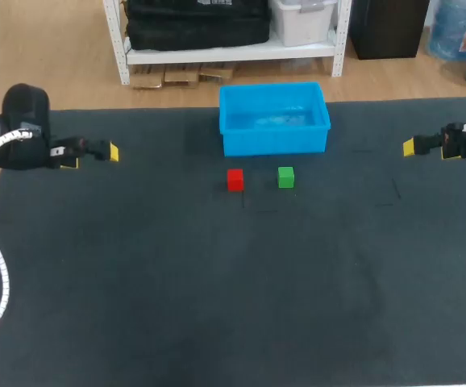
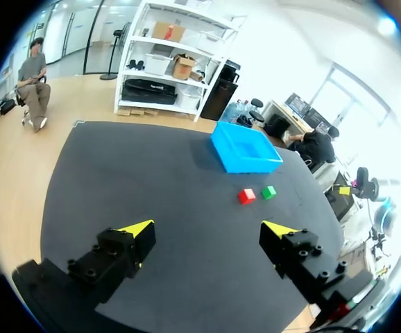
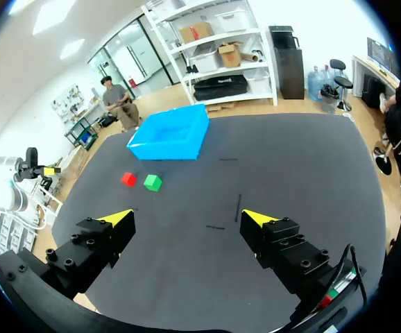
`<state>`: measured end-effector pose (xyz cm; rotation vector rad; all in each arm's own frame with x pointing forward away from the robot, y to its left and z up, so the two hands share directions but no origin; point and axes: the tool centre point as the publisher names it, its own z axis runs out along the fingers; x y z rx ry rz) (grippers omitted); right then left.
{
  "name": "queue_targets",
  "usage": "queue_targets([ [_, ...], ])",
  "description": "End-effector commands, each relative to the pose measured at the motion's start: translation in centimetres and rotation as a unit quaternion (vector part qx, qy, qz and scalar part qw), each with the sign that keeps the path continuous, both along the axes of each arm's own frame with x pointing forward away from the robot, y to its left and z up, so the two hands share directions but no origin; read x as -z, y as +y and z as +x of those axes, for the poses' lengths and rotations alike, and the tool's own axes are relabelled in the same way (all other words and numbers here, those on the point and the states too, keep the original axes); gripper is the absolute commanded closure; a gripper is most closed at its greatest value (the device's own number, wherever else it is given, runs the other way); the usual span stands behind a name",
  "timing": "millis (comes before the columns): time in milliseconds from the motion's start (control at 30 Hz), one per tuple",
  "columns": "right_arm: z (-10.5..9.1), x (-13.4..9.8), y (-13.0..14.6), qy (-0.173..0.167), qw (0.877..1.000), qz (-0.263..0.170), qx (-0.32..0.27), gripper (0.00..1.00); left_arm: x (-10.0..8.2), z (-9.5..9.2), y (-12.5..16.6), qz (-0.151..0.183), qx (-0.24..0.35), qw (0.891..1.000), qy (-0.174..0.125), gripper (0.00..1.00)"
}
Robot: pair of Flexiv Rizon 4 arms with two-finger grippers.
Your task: Use the left arm to pick the red cube and place it into the blue plastic box first, then use the right arm to grasp the green cube and put it into the same blue plastic box after the first action is fully finished.
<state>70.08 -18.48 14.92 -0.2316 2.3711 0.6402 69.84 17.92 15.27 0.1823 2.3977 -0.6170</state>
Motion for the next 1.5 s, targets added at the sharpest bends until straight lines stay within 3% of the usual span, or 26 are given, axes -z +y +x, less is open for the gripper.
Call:
queue_targets([
  [33,0.0,0.0,0.0,0.0,1.0,0.0,0.0,0.0,-0.2,0.6,-1.0,0.022,-0.015,1.0,0.007,0.0],
  [600,0.0,0.0,0.0,0.0,1.0,0.0,0.0,0.0,-1.9,2.6,-4.2,0.069,-0.025,0.997,0.039,0.0],
  [1500,0.0,0.0,0.0,0.0,1.0,0.0,0.0,0.0,-1.9,4.9,-9.3,0.13,-0.071,0.983,0.105,0.0],
])
